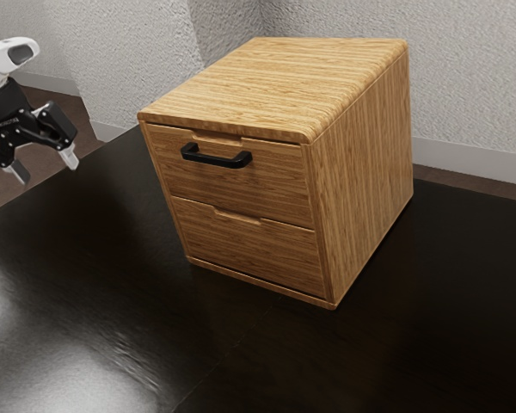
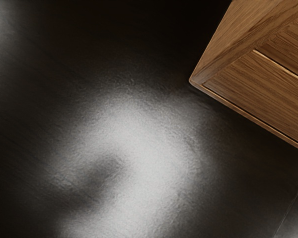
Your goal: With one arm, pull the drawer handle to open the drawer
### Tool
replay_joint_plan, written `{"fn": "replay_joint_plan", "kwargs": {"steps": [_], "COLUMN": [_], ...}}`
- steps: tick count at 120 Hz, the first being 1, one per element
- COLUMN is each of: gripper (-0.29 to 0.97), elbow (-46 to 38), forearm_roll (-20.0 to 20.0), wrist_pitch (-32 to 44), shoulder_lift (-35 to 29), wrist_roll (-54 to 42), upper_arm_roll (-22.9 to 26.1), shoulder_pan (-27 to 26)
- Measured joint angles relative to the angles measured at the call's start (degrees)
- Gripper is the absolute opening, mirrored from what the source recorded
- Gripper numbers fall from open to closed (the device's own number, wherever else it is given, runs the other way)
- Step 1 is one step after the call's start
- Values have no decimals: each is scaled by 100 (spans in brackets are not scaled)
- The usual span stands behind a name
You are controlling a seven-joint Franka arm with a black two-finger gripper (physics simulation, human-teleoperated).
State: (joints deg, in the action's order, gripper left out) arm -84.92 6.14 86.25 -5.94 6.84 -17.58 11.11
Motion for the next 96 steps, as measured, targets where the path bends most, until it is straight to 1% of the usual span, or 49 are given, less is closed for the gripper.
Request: {"fn": "replay_joint_plan", "kwargs": {"steps": [36,41,50,57,60,65,70,75,84,96], "gripper": [66,66,66,65,65,65,66,66,66,66], "elbow": [2,141,1005,1351,1390,1358,1310,1287,1274,1269], "forearm_roll": [3,-28,-382,-750,-898,-1228,-1551,-1788,-2034,-2207], "wrist_pitch": [58,34,-142,-253,-292,-346,-385,-413,-444,-463], "shoulder_lift": [5,-13,-106,-183,-167,-50,133,311,439,513], "wrist_roll": [77,85,47,-119,-221,-424,-624,-811,-1132,-1630], "upper_arm_roll": [8,48,210,142,-31,-257,-373,-419,-354,-269], "shoulder_pan": [2,9,-104,-176,-193,-72,39,100,154,96]}}
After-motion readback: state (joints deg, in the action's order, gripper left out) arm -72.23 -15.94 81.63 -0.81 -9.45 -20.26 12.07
